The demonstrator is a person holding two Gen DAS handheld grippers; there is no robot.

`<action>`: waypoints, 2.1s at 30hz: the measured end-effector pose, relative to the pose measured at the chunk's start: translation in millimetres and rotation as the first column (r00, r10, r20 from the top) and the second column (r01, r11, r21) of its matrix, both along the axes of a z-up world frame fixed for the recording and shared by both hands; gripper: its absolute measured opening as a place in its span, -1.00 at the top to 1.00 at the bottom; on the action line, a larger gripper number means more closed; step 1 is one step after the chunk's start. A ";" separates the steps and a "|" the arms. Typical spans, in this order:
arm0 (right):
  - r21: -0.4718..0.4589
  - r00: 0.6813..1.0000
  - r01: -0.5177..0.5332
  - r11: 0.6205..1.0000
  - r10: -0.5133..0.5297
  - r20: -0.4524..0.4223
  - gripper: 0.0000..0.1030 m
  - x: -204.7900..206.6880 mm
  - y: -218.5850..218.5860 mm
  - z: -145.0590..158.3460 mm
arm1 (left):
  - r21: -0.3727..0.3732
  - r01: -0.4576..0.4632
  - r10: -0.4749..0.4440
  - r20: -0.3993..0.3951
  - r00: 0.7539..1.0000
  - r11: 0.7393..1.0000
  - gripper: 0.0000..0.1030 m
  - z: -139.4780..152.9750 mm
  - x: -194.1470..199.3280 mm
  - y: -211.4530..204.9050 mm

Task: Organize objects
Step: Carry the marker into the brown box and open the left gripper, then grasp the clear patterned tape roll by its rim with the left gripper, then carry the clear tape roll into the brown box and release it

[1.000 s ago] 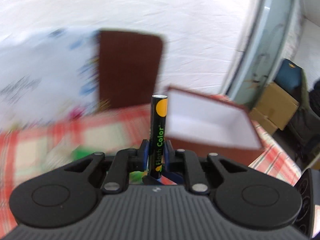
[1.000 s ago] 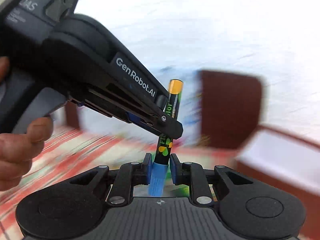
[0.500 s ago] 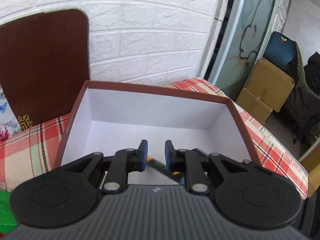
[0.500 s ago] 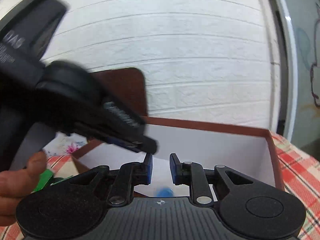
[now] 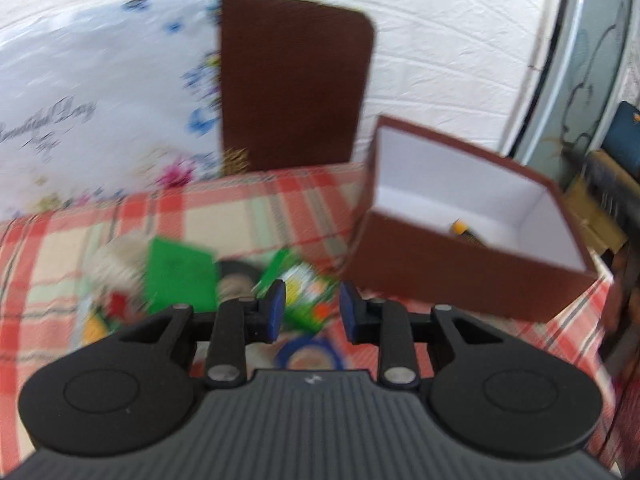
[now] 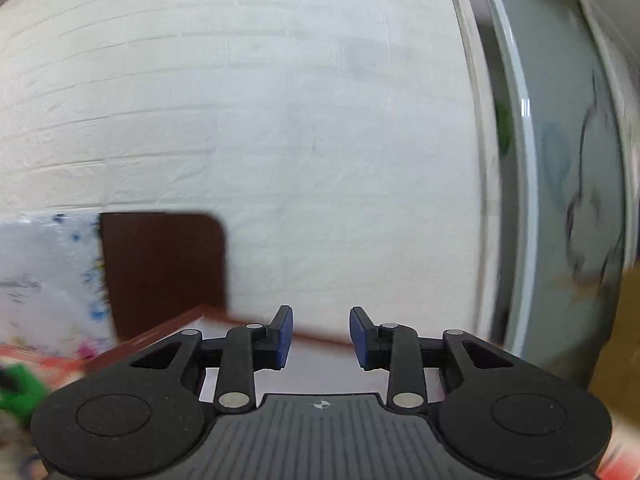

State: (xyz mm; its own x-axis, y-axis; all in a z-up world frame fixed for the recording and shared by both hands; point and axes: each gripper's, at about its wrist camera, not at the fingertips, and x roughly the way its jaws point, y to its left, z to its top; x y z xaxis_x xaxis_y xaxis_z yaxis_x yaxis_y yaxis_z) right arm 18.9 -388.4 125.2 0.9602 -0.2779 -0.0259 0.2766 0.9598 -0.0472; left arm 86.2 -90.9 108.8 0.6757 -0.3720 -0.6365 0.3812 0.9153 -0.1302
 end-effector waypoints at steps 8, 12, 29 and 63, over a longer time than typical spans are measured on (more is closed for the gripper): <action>-0.315 0.995 0.002 0.949 -0.033 -0.092 0.16 73.0 19.8 -11.2 | 0.038 -0.133 0.135 -0.075 0.988 0.990 0.28 -32.7 -24.9 49.9; -0.379 0.992 -0.027 0.925 -0.022 -0.124 0.08 81.1 24.6 -21.0 | 0.041 -0.162 0.166 -0.102 0.981 0.986 0.28 -43.3 -27.3 62.2; -0.040 0.730 -0.663 0.747 0.634 -0.254 -0.29 -39.9 147.7 -15.5 | 0.042 -0.154 0.158 -0.133 0.978 0.987 0.20 -58.1 -17.2 80.1; -0.215 0.921 -0.385 0.898 0.358 -0.154 -0.56 -49.7 164.0 -29.5 | 0.051 0.127 -0.133 0.144 0.981 0.991 0.57 31.9 -36.7 -37.4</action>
